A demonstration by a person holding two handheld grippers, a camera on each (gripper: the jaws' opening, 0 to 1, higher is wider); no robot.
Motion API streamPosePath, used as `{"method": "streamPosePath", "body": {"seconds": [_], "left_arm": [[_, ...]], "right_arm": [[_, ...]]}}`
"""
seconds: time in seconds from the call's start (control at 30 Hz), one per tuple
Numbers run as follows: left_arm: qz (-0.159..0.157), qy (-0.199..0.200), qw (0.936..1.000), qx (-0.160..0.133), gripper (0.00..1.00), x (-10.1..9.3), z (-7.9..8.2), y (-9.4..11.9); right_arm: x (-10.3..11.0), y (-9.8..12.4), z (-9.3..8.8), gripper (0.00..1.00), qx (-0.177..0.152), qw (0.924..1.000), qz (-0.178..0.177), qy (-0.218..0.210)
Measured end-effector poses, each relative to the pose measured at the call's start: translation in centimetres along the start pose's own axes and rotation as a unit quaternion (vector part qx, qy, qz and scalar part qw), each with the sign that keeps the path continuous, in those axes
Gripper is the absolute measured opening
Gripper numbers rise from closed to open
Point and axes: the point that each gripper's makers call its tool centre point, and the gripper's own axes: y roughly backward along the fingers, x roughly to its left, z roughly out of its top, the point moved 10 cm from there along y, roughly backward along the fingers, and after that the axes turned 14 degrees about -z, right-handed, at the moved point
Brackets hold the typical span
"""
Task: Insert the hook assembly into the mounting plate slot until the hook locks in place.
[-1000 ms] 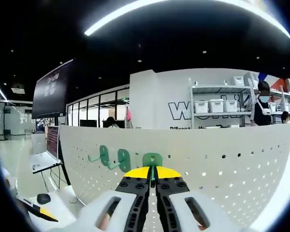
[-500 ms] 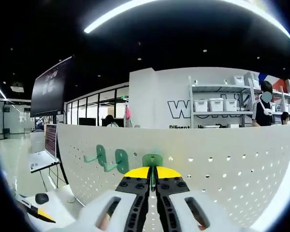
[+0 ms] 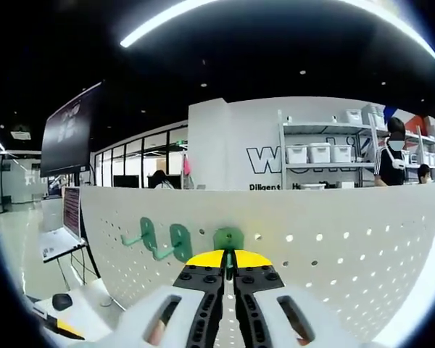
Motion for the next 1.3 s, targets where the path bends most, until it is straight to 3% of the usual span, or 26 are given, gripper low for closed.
{"method": "streamPosePath", "body": {"seconds": [0.43, 0.77, 1.0, 1.3], "left_arm": [[0.001, 0.003, 1.0, -0.006, 0.61, -0.1, -0.1, 0.2], [0.0, 0.005, 0.9999, -0.014, 0.61, 0.0, -0.1, 0.3], [0.0, 0.006, 0.9998, -0.018, 0.61, -0.1, -0.1, 0.3], [0.0, 0.006, 0.9998, -0.02, 0.61, -0.1, -0.2, 0.6]], "right_arm": [[1.0, -0.1, 0.2, 0.01, 0.006, 0.999, -0.043, 0.014], [1.6, -0.2, 0.1, 0.01, 0.017, 0.9965, -0.081, -0.004], [2.1, -0.4, -0.1, 0.03, 0.031, 0.9949, -0.096, -0.007], [2.1, -0.4, -0.3, 0.03, 0.022, 0.9943, -0.104, -0.01]]}}
